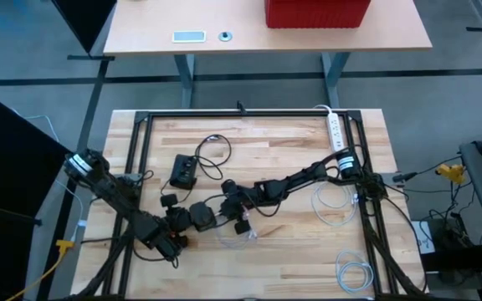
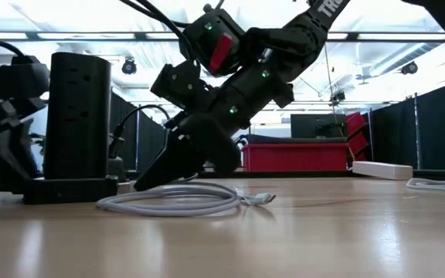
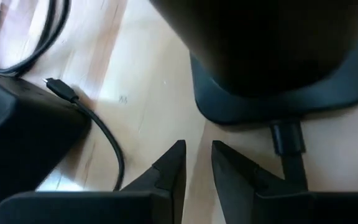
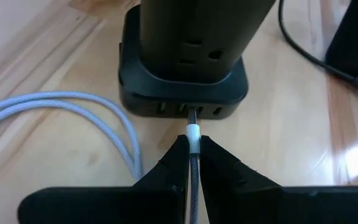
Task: Insert USB
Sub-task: Insert bottom left white charger cable into the bottom black outlet extension
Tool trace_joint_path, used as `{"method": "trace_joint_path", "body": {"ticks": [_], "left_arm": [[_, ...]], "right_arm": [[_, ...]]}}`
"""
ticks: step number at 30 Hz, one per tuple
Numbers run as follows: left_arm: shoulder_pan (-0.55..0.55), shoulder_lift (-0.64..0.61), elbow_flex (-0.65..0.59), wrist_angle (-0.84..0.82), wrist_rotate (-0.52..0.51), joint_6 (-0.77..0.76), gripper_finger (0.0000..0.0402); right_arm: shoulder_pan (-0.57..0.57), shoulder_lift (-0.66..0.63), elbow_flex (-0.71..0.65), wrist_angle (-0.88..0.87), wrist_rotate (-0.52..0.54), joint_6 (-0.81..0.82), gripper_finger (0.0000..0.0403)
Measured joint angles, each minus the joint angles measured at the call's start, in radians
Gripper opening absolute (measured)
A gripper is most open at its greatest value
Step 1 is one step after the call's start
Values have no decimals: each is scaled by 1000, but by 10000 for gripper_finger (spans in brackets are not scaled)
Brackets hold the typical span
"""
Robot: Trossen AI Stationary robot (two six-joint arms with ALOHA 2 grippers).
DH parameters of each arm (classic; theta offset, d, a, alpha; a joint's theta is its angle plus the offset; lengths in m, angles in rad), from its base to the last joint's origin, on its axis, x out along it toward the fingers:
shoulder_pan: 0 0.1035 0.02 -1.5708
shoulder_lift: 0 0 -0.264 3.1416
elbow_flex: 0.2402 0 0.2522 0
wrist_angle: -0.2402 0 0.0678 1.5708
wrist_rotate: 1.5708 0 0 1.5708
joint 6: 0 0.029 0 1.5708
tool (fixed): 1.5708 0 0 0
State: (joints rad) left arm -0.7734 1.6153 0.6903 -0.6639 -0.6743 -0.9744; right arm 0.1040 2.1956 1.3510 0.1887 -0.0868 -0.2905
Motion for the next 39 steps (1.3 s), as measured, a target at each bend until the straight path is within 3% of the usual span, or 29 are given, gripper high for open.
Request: {"method": "trace_joint_path", "body": {"ticks": [9, 30, 39], "left_arm": [[6, 1, 0, 29, -1, -3, 65], [17, 3, 0, 43, -1, -33, 63], [19, 3, 0, 51, -2, -38, 64]], "right_arm": [[2, 0, 6, 7, -51, 42, 11], [7, 0, 8, 6, -45, 218, 11], [6, 0, 8, -14, -44, 223, 11]]}}
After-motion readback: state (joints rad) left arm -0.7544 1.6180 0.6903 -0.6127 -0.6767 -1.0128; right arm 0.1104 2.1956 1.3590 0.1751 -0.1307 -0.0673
